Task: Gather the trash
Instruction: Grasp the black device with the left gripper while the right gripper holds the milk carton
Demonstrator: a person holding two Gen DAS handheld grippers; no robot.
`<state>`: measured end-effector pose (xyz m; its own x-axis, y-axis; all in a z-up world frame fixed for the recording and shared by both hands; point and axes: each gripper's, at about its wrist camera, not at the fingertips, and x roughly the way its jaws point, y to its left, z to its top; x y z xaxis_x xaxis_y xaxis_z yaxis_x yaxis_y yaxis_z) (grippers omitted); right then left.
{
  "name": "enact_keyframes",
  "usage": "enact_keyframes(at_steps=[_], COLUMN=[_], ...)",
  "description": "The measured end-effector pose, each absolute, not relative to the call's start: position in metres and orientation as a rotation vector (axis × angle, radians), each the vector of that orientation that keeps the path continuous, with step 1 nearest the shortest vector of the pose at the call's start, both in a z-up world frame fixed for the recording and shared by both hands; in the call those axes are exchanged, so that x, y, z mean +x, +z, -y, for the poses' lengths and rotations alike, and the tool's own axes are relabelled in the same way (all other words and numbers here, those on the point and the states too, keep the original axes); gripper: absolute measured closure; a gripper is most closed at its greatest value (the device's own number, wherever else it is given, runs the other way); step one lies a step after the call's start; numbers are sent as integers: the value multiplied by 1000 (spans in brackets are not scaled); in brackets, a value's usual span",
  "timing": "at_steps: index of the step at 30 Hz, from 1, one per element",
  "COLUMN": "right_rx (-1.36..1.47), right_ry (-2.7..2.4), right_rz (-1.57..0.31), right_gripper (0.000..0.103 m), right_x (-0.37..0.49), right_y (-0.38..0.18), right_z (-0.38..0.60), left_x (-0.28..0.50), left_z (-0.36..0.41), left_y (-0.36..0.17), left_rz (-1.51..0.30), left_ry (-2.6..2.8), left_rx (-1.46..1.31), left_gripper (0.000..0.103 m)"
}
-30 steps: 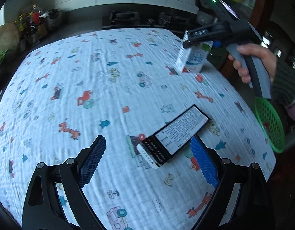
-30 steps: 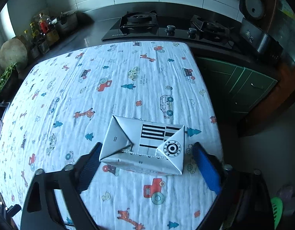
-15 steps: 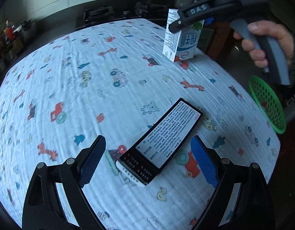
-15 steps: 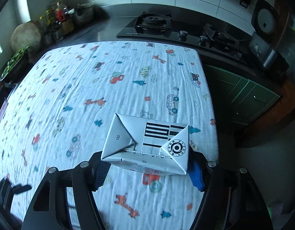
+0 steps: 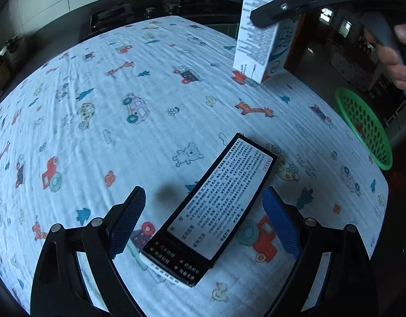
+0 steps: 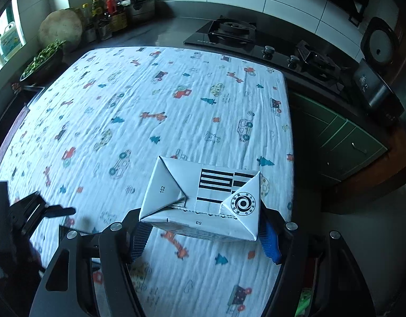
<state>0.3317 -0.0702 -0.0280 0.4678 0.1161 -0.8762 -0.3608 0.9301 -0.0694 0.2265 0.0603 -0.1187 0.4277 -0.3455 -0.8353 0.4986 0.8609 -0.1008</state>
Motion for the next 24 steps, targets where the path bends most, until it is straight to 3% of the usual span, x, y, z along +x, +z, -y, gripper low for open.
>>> enact_keyframes(at_steps=[10,18,24], right_rx=[-299,-305,-313], right_ry=[326,340,350], right_rz=[-1041,-1037,-1024], right_gripper=[36,36,36], right_x=[311,300,291], right_y=[-20,-17,-13], right_z=[70,72,72], left_x=[227,224,217], left_z=[-51,-53,-55], left_y=[-125,-122,-120], left_rz=[-995,-986,-989], left_ry=[-541,-505,-469], left_rx=[204,216,191], left_gripper=[23,53,59])
